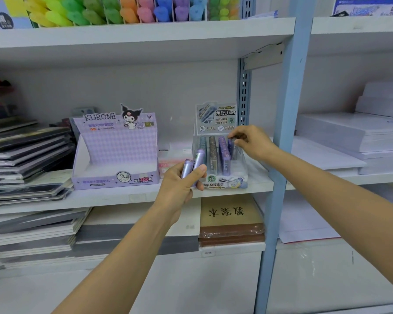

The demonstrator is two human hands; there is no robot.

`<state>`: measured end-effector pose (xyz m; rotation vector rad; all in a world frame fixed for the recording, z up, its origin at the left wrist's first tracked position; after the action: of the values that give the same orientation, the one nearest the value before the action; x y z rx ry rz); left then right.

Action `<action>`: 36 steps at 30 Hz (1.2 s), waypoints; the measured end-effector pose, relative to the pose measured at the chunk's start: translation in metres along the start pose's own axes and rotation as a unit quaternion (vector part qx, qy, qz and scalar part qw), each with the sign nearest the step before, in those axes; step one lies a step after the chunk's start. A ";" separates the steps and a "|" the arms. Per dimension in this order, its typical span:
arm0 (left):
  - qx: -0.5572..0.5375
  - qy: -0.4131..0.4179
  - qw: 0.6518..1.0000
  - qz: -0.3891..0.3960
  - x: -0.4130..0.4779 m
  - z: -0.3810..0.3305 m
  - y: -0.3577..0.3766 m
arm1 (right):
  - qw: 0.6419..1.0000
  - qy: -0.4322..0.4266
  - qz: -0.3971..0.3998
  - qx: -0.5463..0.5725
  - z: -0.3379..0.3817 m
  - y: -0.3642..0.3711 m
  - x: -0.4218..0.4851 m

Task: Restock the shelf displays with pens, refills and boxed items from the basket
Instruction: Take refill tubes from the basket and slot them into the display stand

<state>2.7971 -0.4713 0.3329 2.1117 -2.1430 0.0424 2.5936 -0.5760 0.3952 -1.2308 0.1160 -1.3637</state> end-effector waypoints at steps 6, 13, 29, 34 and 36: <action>-0.003 -0.011 1.000 -0.008 0.001 0.000 0.002 | 0.997 -0.007 -0.078 -0.008 -0.007 0.007 -0.011; 0.005 -0.014 1.000 -0.011 -0.002 -0.002 0.005 | 0.995 -0.036 -0.089 -0.024 0.006 -0.001 -0.016; 0.012 -0.015 0.998 0.058 -0.022 -0.020 0.020 | 0.958 -0.109 -0.040 0.262 0.070 -0.024 -0.048; -0.041 -0.063 0.996 0.044 -0.018 -0.014 0.014 | 0.961 -0.060 -0.175 0.203 0.055 -0.046 -0.042; -0.023 -0.047 0.997 0.049 -0.017 -0.013 0.014 | 0.969 -0.043 -0.187 0.152 0.049 -0.046 -0.039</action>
<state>2.7840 -0.4523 0.3445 2.0208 -2.2764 -0.0964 2.5853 -0.5048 0.4266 -1.0800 -0.3932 -1.5786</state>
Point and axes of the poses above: each hand's wrist, its own x-axis towards the middle knuckle, its own y-axis out of the palm, z = x × y, the point moved 3 cm from there along x, towards the middle knuckle, and after that the axes turned 8 degrees about -y, right-handed, at the moved point
